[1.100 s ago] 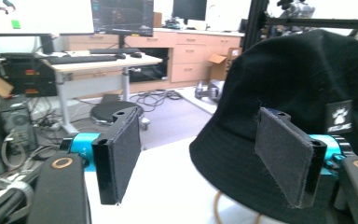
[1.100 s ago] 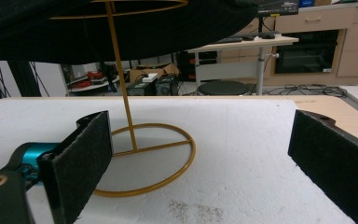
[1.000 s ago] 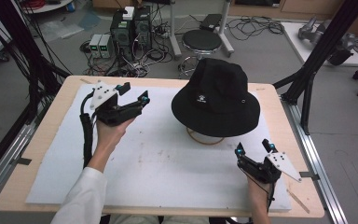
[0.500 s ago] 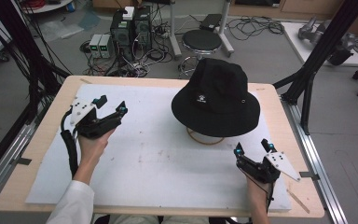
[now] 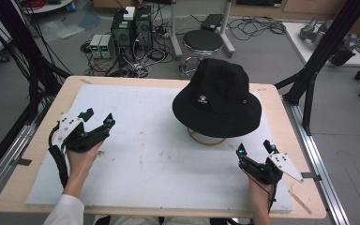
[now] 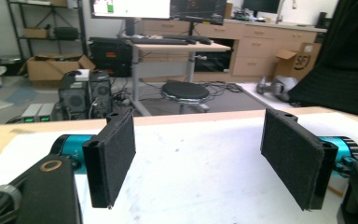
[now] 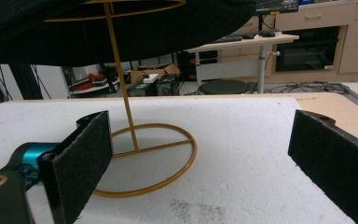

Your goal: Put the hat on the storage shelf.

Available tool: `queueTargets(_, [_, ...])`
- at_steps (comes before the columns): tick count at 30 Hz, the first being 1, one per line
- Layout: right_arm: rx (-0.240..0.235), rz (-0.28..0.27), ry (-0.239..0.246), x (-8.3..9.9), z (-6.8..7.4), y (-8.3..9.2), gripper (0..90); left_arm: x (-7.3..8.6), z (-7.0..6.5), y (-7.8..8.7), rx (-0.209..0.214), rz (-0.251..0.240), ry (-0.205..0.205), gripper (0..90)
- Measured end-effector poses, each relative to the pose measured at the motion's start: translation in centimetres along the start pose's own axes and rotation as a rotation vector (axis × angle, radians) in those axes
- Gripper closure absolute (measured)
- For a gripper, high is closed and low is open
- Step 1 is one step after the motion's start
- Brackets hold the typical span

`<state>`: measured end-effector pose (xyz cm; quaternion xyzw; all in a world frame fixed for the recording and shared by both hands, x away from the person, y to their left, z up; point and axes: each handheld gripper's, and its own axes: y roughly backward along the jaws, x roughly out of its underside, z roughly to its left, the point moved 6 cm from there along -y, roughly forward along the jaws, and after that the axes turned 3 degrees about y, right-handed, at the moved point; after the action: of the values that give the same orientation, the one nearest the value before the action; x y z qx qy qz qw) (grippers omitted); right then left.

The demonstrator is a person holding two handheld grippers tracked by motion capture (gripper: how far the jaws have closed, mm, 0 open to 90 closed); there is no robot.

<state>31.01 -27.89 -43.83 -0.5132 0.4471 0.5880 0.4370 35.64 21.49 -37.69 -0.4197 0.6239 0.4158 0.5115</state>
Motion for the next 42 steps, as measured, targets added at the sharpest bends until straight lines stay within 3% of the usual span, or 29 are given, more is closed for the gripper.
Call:
queueTargets(10, [0.000, 0.002, 0.005, 0.0, 0.1, 0.0, 5.7, 1.8, 3.2, 2.3, -0.081, -0.018, 0.003, 25.0])
queueTargets(17, [-0.003, 0.005, 0.012, 0.1, 0.2, -0.1, 5.8, 3.6, 6.2, 4.2, -0.181, -0.019, 0.032, 23.8])
queueTargets(23, [-0.004, 0.006, 0.017, 0.1, 0.3, -0.1, 5.7, 4.6, 7.6, 5.2, -0.225, -0.038, 0.037, 25.5])
queueTargets(31, [-0.012, 0.014, 0.015, 0.2, 0.3, -0.2, 5.7, 5.3, 8.7, 5.9, -0.256, -0.034, 0.056, 25.2])
queueTargets(42, [-0.017, 0.017, -0.002, 0.2, 0.3, -0.2, 5.7, 6.3, 8.9, 5.8, -0.238, -0.009, 0.069, 25.2])
